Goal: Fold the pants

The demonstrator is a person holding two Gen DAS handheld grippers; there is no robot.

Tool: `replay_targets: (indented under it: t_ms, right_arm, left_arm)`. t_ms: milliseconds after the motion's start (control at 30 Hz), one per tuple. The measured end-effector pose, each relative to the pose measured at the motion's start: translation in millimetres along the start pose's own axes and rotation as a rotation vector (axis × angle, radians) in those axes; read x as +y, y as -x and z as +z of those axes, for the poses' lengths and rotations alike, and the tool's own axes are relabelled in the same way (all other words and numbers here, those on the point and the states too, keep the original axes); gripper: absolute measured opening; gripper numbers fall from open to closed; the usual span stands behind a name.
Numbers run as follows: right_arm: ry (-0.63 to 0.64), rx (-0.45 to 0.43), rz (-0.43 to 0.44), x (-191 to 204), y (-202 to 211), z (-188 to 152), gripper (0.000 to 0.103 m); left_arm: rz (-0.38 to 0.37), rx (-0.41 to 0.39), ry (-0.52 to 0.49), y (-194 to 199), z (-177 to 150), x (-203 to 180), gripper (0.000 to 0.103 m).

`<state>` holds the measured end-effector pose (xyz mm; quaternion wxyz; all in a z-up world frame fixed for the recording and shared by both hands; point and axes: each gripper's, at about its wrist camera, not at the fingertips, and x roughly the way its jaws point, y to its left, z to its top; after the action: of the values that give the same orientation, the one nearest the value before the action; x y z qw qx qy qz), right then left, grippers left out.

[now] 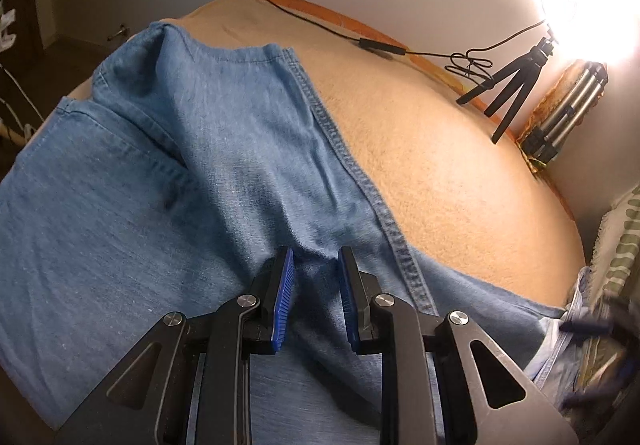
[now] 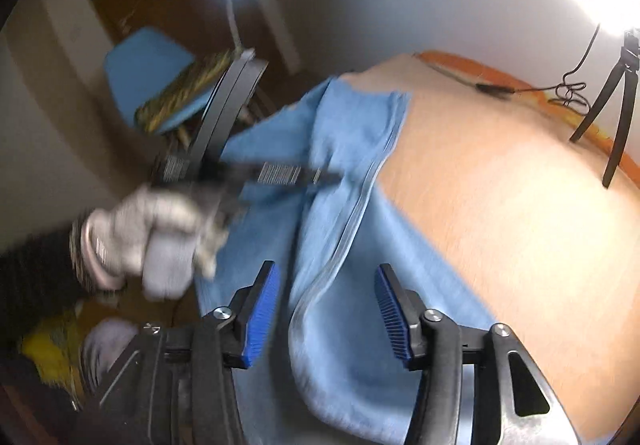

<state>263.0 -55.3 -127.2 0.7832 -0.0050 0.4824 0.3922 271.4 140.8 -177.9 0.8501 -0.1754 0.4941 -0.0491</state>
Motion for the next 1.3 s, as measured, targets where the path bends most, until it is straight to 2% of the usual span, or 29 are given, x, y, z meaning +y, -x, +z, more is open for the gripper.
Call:
replay_targets:
  t_ms: [167, 267, 467, 567, 633, 700, 800, 900, 967, 1067, 1200, 1300]
  right_arm:
    - [-0.095, -0.012, 0.025, -24, -40, 44, 0.055]
    - [-0.140, 0.016, 0.036, -35, -74, 56, 0.054]
    - [-0.211, 0.079, 0.051, -43, -127, 71, 0.053]
    - [-0.209, 0.101, 0.042, -40, -141, 72, 0.043]
    - [-0.207, 0.101, 0.034, -39, -145, 72, 0.036]
    - [-0.215, 0.085, 0.036, -38, -145, 71, 0.024]
    - [-0.213, 0.046, 0.019, -36, -140, 72, 0.014]
    - [-0.168, -0.009, 0.003, -23, -129, 76, 0.009]
    - [-0.144, -0.039, 0.028, -11, -124, 78, 0.008]
    - [-0.086, -0.060, 0.054, 13, -123, 79, 0.008]
    - [-0.032, -0.044, 0.080, 39, -136, 74, 0.008]
    - [-0.029, -0.042, 0.065, 42, -144, 68, 0.008]
  left_arm:
    - [-0.042, 0.008, 0.033, 5, 2, 14, 0.021]
    - [-0.060, 0.001, 0.060, 12, 6, 24, 0.031]
    - [-0.027, -0.030, 0.063, 26, 28, 43, 0.032]
    - [-0.029, -0.048, 0.075, 29, 44, 50, 0.044]
    - [-0.036, -0.050, 0.077, 28, 54, 50, 0.045]
    - [-0.037, -0.053, 0.073, 27, 62, 49, 0.046]
    - [-0.043, -0.046, 0.074, 23, 74, 48, 0.050]
    - [-0.059, -0.030, 0.089, 19, 86, 51, 0.054]
    - [-0.071, -0.011, 0.100, 16, 94, 52, 0.058]
    - [-0.075, 0.002, 0.094, 14, 104, 50, 0.059]
    - [-0.092, 0.052, 0.078, 3, 112, 44, 0.066]
    - [-0.055, 0.087, 0.047, -6, 112, 39, 0.066]
